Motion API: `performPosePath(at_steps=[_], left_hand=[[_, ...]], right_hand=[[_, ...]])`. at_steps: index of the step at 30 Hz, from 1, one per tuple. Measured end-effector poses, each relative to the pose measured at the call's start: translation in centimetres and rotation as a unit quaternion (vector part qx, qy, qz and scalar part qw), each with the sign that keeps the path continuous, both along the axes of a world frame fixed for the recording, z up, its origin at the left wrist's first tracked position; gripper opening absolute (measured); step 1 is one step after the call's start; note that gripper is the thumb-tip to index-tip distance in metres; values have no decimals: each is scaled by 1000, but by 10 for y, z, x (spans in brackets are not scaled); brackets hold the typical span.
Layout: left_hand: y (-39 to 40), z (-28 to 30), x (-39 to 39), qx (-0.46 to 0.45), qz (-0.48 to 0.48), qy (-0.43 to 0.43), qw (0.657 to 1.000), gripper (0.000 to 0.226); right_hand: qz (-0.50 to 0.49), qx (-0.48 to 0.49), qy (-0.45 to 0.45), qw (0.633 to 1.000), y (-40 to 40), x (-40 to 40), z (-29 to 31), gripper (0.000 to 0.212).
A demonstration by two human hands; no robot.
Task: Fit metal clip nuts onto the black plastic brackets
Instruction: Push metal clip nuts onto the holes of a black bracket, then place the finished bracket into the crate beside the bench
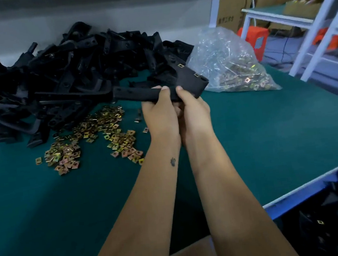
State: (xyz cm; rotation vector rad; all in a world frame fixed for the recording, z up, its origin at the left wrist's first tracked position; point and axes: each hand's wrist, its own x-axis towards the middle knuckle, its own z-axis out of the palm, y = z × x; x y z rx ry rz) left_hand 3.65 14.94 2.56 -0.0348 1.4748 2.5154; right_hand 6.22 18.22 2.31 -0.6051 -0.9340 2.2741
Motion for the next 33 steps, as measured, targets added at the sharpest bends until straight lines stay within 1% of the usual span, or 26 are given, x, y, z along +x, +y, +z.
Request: performPosePath(at_steps=[1,3,5,6,8,10,12,14,16,18,20,22,23,25,27,29,31,33], left_hand=[[11,1,10,-7,-14,6,1000,5],[34,3,34,-25,-53,17,998,6],[58,2,64,-45,-104,22,993,3],[71,0,80,-53,-131,29,990,5],[95,-4,117,-74,-187,55,978,12],[117,-13,160,-97,-227,97,964,14],[131,-27,201,-125,-258,159,945,14],[141,-40,252,-141,-320,215,912,4],[139,-62,270,-149,-351,236,894,4],[139,-81,287,-167,-410,234,866,12],[139,-98,296,-174,-483,200,834,8],[140,-108,299,-193,-532,181,805,21],[139,-110,297,-206,-548,175,792,27],[138,-113,291,-222,-568,168,774,34],[137,-113,282,-230,-575,168,767,27],[135,-111,273,-232,-574,175,765,21],[133,-109,268,-235,-570,172,769,21],[130,-109,266,-237,-567,166,771,21]], right_hand=[[-19,10,-7,1000,10,11,0,6],[-60,21,-16,998,31,36,1,15],[-117,11,-20,993,53,65,-1,23],[-151,4,-19,988,64,82,-2,25],[-220,-9,-14,975,85,120,-6,26],[-289,-14,-31,957,103,164,-11,21],[-353,-19,-76,932,115,208,-21,19],[-431,-31,-100,896,129,259,-35,23],[-437,-45,-127,889,129,281,-51,22],[-458,-69,-144,875,130,302,-69,16],[-475,-114,-115,865,134,318,-83,11],[-501,-139,-94,849,144,333,-94,6],[-517,-148,-103,837,150,342,-98,8],[-565,-167,-119,799,164,362,-102,9],[-611,-180,-105,763,179,376,-103,32],[-632,-187,-83,747,190,381,-100,46],[-623,-209,-85,749,195,376,-100,48],[-599,-231,-124,756,194,367,-104,43]])
